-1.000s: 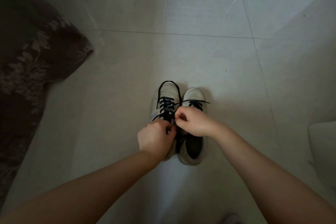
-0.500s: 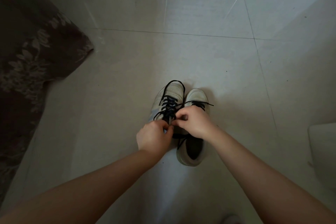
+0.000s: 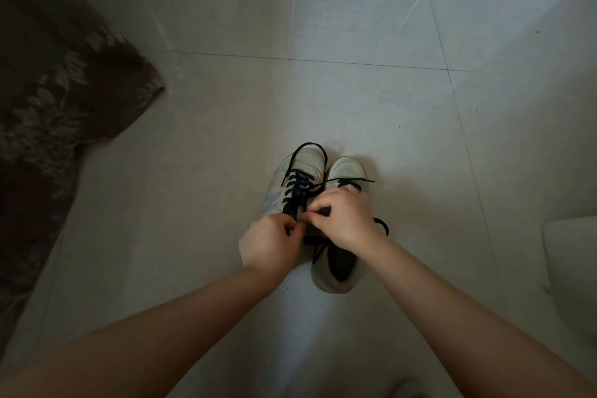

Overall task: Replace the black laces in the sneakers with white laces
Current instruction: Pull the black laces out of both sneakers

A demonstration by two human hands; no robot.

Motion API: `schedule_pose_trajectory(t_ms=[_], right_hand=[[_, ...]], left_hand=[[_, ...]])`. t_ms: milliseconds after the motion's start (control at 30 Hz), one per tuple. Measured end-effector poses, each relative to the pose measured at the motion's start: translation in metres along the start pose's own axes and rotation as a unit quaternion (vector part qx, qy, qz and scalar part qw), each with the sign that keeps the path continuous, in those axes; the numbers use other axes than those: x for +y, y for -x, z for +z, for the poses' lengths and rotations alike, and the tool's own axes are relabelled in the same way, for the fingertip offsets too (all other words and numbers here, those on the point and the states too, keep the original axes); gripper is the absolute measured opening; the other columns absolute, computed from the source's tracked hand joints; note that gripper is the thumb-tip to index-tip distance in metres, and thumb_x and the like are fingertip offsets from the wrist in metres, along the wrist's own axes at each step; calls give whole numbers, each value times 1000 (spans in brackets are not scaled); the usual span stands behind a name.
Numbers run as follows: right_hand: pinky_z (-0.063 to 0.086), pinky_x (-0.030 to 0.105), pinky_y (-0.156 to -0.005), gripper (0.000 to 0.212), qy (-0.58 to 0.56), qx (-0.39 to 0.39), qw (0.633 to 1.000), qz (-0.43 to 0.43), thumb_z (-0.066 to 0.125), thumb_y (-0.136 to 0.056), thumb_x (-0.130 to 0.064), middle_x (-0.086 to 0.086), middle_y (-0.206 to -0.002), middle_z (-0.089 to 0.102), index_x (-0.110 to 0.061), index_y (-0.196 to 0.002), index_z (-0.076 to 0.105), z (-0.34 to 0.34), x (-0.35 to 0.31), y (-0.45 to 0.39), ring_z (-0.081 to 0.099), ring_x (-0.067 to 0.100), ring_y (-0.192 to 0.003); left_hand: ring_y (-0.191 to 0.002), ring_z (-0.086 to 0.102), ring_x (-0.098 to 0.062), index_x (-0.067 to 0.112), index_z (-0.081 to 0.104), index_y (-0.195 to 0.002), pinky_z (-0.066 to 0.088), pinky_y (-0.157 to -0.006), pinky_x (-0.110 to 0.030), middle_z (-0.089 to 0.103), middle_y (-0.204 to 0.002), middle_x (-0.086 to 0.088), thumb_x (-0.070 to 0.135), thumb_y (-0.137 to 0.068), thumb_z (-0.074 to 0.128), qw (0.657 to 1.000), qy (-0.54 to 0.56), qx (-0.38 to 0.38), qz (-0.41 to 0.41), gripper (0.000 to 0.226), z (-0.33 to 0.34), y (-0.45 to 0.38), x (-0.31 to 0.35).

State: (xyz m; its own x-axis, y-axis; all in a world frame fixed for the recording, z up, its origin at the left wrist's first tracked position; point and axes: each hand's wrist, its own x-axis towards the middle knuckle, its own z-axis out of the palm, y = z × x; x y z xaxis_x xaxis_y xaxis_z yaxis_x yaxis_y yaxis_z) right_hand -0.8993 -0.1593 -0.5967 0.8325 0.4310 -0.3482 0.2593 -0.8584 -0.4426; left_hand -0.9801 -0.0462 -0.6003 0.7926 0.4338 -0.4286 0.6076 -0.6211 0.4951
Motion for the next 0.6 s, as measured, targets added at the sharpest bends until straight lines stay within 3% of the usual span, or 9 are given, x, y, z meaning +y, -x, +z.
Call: schedule_pose_trajectory(t_ms=[167,300,400,500,600], right_hand=[[37,35,-90,12,14,34,999,-13,64,-82,-29,-4,-101,66,-19,-81,70,-2,-3,-1,51,22,-105],[37,34,-84,16,21,118,992,28,62,-80,-29,2,-100,68,-16,-80,71,-18,12,-7,55,29,-101],[31,31,-85,23,95,51,994,26,58,-87,-41,-5,-114,64,-23,-94,71,-23,14,-6,48,23,-112],[32,33,-93,33,99,-20,995,-8,55,-85,-58,-13,-117,62,-33,-97,72,-11,5,2,44,20,-116],[33,35,-97,23,10,16,1000,2,65,-82,-50,-15,-113,65,-33,-94,74,4,0,4,46,17,-114]], left_hand=[[-83,64,-21,26,69,-82,38,-60,-24,68,-78,2,45,-87,56,1000,0,-1,4,24,-2,-2,0],[-79,63,-20,24,68,-75,35,-58,-23,60,-68,4,41,-87,57,1000,14,-12,0,23,-3,-2,-1],[-77,63,-20,24,69,-75,39,-58,-23,63,-68,3,42,-88,57,1000,17,-19,-4,25,-3,-2,-2],[-78,65,-23,23,71,-75,41,-59,-25,69,-74,-1,42,-87,59,999,32,-20,-1,25,-1,-3,-1],[-72,65,-24,24,69,-69,44,-58,-27,68,-68,-2,41,-85,61,998,55,-28,-1,25,0,-5,-4]])
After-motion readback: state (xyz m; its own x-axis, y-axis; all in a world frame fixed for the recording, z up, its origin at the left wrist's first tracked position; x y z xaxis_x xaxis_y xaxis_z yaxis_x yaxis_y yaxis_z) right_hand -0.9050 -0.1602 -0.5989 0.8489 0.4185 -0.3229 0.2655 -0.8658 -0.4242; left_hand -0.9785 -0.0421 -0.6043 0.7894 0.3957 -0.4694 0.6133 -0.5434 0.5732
